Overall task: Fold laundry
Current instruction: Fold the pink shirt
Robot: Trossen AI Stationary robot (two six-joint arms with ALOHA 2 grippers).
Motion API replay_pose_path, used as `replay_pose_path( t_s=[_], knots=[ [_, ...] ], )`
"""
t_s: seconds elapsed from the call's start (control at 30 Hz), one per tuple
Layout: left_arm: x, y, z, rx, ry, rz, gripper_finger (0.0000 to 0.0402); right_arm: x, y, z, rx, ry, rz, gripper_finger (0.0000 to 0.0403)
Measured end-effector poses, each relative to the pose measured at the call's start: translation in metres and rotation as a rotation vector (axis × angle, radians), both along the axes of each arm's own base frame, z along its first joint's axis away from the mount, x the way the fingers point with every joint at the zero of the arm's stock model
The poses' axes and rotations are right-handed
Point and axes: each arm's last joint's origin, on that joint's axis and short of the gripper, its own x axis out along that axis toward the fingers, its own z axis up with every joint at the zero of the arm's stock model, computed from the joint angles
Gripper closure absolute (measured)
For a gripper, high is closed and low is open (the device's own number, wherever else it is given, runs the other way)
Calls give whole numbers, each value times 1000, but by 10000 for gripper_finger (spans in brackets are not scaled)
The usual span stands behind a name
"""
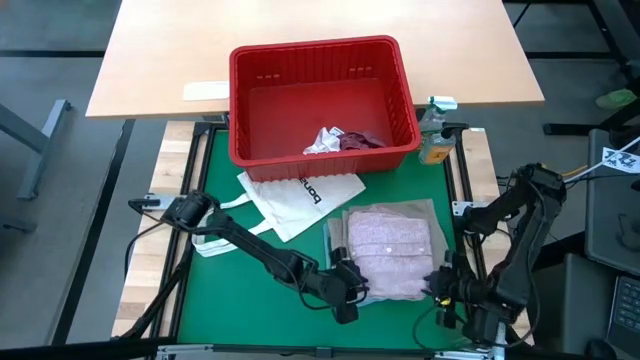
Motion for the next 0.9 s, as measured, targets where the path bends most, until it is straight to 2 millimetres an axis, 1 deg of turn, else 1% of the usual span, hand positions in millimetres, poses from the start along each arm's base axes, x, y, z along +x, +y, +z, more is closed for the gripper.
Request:
replay_pose_path(
  t_s=[0.13,0.17,0.3,0.4,0.47,0.57,0.73,0.9],
  knots=[
    [1,0,-21,32,78,-2,318,-4,-6,-25,13,75,-43,251],
    [1,1,-23,36,90,-4,318,-5,-8,-30,19,87,-54,251],
    [0,1,-26,48,117,-4,318,-7,-11,-46,40,111,-67,251],
    [0,1,-28,50,121,-4,318,-8,-11,-49,54,125,-65,251],
    [0,1,-26,49,119,-5,318,-8,-10,-47,58,131,-59,251],
    [-3,0,-19,43,107,-11,318,-6,-5,-37,73,136,-25,251],
    [-9,-2,10,42,40,-35,318,-2,3,-13,79,106,38,251],
    [-17,1,43,19,-32,-49,318,3,8,5,46,-17,73,251]
  ],
)
